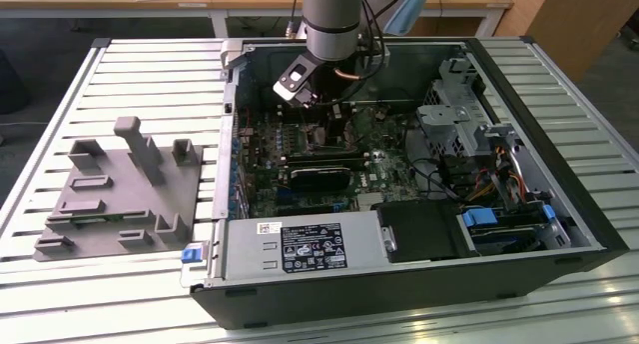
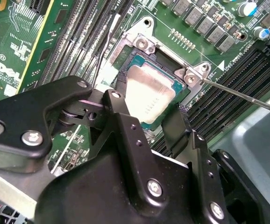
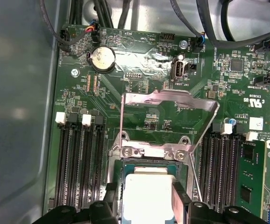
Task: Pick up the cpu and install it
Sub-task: 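Place the cpu into insertion slot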
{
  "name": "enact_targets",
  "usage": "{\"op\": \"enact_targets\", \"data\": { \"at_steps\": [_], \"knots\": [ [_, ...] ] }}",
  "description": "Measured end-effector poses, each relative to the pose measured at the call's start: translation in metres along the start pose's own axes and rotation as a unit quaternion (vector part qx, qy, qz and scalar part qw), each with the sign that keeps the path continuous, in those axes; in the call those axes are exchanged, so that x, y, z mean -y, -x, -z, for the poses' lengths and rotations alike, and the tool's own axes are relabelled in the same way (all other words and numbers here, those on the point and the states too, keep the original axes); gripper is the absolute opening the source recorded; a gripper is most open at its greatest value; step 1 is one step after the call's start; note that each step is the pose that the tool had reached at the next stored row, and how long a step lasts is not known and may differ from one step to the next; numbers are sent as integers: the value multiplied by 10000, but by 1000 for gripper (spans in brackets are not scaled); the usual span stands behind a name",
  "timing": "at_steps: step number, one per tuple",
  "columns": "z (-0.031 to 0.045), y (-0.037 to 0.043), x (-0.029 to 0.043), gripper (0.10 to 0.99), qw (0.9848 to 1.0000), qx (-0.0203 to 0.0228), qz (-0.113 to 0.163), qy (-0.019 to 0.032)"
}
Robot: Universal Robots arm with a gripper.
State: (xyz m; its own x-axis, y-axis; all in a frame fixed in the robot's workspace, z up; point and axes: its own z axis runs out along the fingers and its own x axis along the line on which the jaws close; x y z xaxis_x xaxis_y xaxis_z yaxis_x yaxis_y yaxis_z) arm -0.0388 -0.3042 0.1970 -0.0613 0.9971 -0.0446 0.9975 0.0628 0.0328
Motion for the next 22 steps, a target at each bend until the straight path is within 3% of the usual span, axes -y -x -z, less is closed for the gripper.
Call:
{"op": "enact_targets", "data": {
  "at_steps": [4,5,18,21,22],
  "knots": [
    [-2,10,1,584,10000,0,-1,0],
    [-1,14,1,647,10000,0,0,0],
    [-45,22,3,647,10000,1,0,-1],
    [-46,21,3,631,10000,1,0,0],
    [-46,21,3,565,10000,0,0,0]
  ]
}}
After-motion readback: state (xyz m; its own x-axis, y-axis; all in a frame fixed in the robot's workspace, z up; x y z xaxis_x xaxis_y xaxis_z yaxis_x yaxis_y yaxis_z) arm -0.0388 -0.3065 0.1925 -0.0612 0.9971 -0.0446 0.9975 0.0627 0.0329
